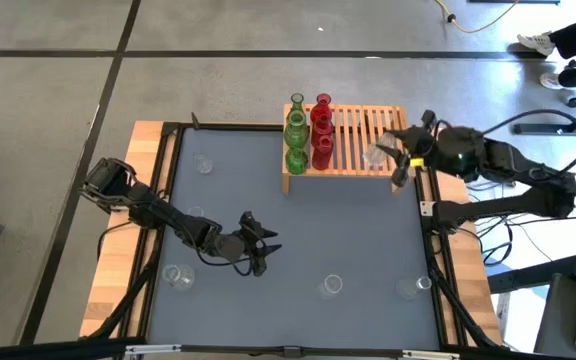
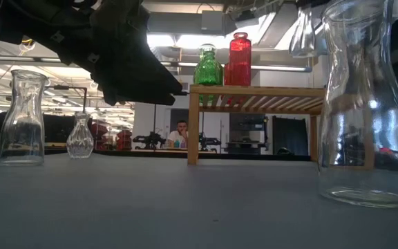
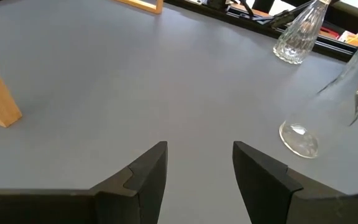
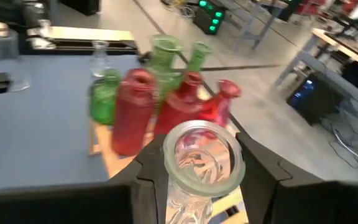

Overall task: Sort vases onto shelf
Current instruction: Put the middle right transparent vase on the shelf, then put the bottom center transparent vase on the shelf, aligned with the other transparent vase

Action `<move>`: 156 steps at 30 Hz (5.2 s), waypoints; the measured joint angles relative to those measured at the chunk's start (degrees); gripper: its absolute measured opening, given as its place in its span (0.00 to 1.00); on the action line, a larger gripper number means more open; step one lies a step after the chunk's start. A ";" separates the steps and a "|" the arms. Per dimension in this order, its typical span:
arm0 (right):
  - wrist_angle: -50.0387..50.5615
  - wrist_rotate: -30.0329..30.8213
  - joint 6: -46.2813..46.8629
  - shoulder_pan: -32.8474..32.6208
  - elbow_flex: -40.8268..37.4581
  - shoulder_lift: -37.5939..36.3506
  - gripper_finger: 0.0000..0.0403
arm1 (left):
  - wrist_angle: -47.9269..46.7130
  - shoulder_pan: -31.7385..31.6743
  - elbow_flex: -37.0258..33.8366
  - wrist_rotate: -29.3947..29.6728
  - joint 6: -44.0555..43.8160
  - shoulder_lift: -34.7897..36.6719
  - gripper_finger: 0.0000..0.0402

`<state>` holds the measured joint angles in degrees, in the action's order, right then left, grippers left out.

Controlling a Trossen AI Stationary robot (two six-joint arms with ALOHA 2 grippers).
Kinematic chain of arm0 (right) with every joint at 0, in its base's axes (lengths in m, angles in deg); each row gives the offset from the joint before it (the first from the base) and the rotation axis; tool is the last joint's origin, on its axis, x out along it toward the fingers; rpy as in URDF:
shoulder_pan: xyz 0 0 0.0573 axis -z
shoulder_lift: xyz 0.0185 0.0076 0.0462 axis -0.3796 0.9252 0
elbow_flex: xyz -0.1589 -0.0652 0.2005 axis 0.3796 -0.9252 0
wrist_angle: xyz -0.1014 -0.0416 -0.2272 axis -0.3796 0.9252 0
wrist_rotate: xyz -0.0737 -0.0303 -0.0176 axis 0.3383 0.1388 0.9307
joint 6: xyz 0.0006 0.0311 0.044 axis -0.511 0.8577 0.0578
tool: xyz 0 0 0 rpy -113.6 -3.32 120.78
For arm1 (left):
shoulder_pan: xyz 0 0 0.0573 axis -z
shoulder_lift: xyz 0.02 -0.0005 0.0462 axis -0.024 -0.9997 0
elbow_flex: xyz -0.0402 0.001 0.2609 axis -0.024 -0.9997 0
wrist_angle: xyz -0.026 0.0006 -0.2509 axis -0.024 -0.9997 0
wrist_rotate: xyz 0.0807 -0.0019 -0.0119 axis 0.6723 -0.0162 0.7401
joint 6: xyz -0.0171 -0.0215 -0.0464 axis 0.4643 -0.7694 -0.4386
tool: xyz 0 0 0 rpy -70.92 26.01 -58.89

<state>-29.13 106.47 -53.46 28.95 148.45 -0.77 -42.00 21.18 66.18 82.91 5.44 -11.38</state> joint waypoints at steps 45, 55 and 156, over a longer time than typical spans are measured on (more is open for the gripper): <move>-26.59 -32.73 -5.73 37.74 -0.07 27.28 0.31 | -0.31 0.05 0.00 -0.18 -0.01 0.07 0.44; -28.13 -31.50 -5.56 37.63 0.00 29.22 0.31 | -0.31 0.05 0.00 -0.23 0.00 0.07 0.44; -10.79 -32.16 14.14 -13.68 -22.10 -4.79 0.69 | 7.95 0.84 0.00 -1.78 2.01 0.07 0.44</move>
<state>-39.91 74.32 -39.32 15.27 126.35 -5.56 -34.05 22.02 66.18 81.13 7.46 -11.31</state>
